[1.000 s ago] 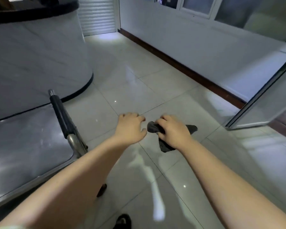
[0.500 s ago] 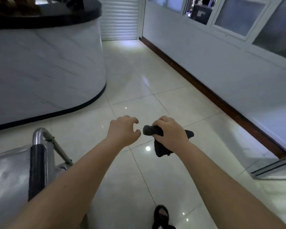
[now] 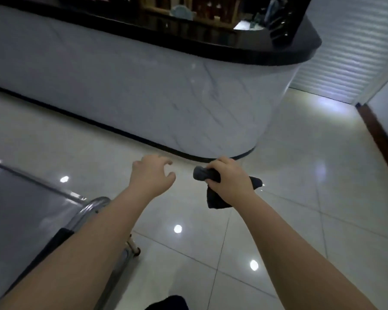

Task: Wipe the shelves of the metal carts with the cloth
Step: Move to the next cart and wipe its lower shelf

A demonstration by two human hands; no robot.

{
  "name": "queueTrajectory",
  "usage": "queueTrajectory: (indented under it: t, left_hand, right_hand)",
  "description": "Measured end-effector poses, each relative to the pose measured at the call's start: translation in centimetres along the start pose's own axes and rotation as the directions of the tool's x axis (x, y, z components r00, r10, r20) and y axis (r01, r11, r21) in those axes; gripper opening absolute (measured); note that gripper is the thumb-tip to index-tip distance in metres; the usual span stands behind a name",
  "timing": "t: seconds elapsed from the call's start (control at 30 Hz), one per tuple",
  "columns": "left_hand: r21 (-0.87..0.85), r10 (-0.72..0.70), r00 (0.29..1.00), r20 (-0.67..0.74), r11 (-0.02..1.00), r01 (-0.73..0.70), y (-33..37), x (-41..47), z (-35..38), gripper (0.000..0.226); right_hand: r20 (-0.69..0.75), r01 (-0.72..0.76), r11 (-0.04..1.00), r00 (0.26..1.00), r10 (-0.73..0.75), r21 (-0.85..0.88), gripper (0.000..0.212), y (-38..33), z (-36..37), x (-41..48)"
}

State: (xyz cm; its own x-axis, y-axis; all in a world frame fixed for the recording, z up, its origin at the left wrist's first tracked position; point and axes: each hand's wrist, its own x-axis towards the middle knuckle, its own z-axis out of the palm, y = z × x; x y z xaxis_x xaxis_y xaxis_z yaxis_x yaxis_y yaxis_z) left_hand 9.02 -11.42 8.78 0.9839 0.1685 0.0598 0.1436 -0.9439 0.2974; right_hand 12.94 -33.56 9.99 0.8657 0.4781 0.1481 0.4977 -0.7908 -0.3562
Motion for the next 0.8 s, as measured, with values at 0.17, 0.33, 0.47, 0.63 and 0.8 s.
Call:
queueTrajectory:
  t: [0.17,0.33,0.47,0.63,0.8]
  left_hand:
    - [-0.005,-0.243,0.968,-0.068,0.97,0.244,-6.4,8.1,0.2,0.042]
    - [-0.026,-0.355,0.923,-0.15,0.934,0.356,-11.3,18.8,-2.0,0.041]
    - [-0.088,-0.472,0.866,-0.163,0.882,0.464,-13.7,23.8,-2.7,0.039]
    - [-0.134,-0.654,0.749,-0.105,0.756,0.641,-18.5,27.6,-1.1,0.04]
    - [-0.347,-0.895,0.426,-0.132,0.444,0.826,-25.4,29.8,-0.7,0.042]
  right_hand:
    - [0.109,0.231,0.972,0.966,-0.234,0.043,0.022,0.1,3.8,14.4]
    - [0.156,0.384,0.923,0.91,-0.384,0.034,0.026,-2.4,6.1,28.7]
    - [0.207,0.498,0.866,0.843,-0.497,0.051,0.026,-4.2,7.2,37.5]
    - [0.291,0.609,0.779,0.726,-0.624,0.152,0.021,-6.8,11.3,47.7]
    - [0.318,0.744,0.593,0.506,-0.802,0.309,0.022,-12.4,17.7,57.9]
